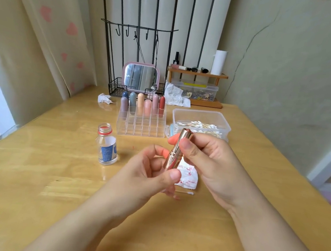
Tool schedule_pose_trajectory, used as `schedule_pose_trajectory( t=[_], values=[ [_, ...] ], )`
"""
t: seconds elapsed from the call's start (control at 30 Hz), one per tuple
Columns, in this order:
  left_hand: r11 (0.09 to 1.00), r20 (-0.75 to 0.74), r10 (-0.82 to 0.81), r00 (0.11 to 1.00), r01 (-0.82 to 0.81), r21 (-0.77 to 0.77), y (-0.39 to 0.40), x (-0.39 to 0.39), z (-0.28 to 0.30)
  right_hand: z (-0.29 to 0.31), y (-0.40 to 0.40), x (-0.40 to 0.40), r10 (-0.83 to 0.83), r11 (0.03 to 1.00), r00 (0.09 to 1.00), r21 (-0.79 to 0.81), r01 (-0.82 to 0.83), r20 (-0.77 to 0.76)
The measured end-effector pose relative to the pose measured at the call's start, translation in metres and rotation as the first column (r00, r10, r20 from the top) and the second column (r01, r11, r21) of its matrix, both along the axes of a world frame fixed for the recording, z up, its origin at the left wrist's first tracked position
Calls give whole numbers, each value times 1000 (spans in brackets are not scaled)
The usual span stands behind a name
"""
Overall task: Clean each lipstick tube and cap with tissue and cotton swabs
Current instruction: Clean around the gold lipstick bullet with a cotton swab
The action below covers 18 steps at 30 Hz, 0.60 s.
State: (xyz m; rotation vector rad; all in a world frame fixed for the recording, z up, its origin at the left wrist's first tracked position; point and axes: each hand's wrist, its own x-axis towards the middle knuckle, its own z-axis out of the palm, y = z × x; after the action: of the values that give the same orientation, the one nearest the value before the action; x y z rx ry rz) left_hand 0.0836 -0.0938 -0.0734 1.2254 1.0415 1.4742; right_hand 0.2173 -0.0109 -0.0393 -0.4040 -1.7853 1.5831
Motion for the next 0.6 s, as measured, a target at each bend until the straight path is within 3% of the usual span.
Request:
schedule_pose_trajectory(
  t=[0.07, 0.23, 0.4, 0.5, 0.6],
  values=[
    [1000, 16, 28, 999, -28, 12, 0, -1, 1, -1, -1, -1, 15, 1000, 1000, -8, -15, -6],
    [997, -10, -77, 997, 77, -19, -3, -6, 3, -2, 0, -3, 29, 999, 999, -31, -30, -30],
    [999, -66, -13, 998, 10, -49, -3, -16, 5, 3, -6, -5, 13, 1000, 1000, 23, -13, 7],
    [989, -64, 134, 989, -138, -58, -2, -29, 9, -6, 1, -10, -103, 990, 983, 110, 87, 153],
    [951, -45, 291, 956, -294, -95, -1, -44, 10, -31, 11, -19, -299, 926, 853, 344, 152, 428]
  ],
)
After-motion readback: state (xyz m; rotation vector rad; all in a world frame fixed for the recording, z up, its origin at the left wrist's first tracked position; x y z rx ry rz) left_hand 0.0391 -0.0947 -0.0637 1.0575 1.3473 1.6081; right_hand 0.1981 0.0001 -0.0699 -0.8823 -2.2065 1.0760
